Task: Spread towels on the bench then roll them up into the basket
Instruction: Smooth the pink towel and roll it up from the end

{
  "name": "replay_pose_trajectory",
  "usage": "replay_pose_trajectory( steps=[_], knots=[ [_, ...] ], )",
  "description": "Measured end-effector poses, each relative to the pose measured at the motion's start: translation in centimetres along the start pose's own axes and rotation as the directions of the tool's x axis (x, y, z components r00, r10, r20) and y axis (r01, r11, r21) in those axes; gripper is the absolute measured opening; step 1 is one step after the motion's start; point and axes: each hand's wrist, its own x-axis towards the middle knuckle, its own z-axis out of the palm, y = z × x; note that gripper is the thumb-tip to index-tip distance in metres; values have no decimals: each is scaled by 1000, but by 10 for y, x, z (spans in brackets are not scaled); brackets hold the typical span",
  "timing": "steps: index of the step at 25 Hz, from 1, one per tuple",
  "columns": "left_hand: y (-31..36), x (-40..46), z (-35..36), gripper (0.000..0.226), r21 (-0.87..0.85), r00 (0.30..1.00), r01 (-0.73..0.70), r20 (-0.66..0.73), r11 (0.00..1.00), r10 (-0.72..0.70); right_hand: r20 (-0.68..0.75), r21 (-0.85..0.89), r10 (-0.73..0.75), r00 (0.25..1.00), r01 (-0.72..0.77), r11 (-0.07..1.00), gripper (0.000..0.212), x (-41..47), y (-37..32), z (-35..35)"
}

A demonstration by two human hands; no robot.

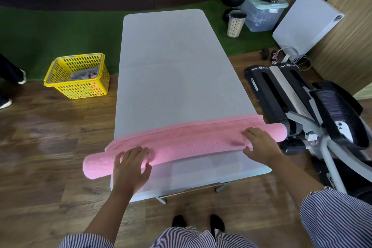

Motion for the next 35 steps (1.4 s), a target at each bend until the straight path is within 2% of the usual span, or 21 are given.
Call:
replay_pose_trajectory(
  steps=[2,5,8,10,13,16,20,22,26,28,29,30,32,34,35],
  knots=[
    [-6,8,-1,42,-11,1000,-22,4,1000,22,19,-42,21,1000,-20,999,48,4,-4,-2],
    [-12,18,-3,31,-35,996,-56,-77,998,53,-30,-69,100,995,-101,992,40,15,-12,-6],
    [-15,20,-2,25,-22,991,-66,-117,998,63,-35,26,204,978,-203,979,35,20,-24,-4],
    [-18,22,2,30,-17,993,-90,-78,996,89,11,100,237,971,-237,966,39,20,-31,-3],
    [-27,31,6,46,-1,990,-137,-20,991,137,48,115,212,976,-216,970,47,26,-35,0],
    [-29,55,4,42,12,992,-114,-54,993,115,-12,139,228,974,-224,965,38,53,-34,-6],
    [-24,74,2,32,22,991,-81,-105,996,83,59,110,354,933,-359,927,37,93,-36,-18],
    [-31,83,2,39,18,997,-69,-29,997,70,110,118,410,905,-422,899,36,111,-42,-21],
    [-56,91,3,81,1,970,-104,220,995,101,218,300,547,808,-589,751,45,139,-54,-18],
    [-66,96,3,96,48,975,-71,215,996,59,233,334,570,788,-615,714,53,147,-56,-12],
    [-69,99,3,95,63,978,-77,200,995,63,237,298,558,795,-606,737,53,150,-58,-11],
    [-70,104,3,90,71,978,-93,196,993,77,242,313,575,781,-624,716,51,155,-59,-11],
    [-71,116,4,74,46,975,-118,193,992,107,251,307,496,831,-554,773,49,164,-59,-9],
    [-70,126,4,68,-10,967,-153,204,988,152,228,382,254,940,-327,865,49,168,-63,-14],
    [-69,130,4,69,-37,964,-177,197,983,181,234,435,110,966,-205,877,50,168,-68,-19]
  ],
)
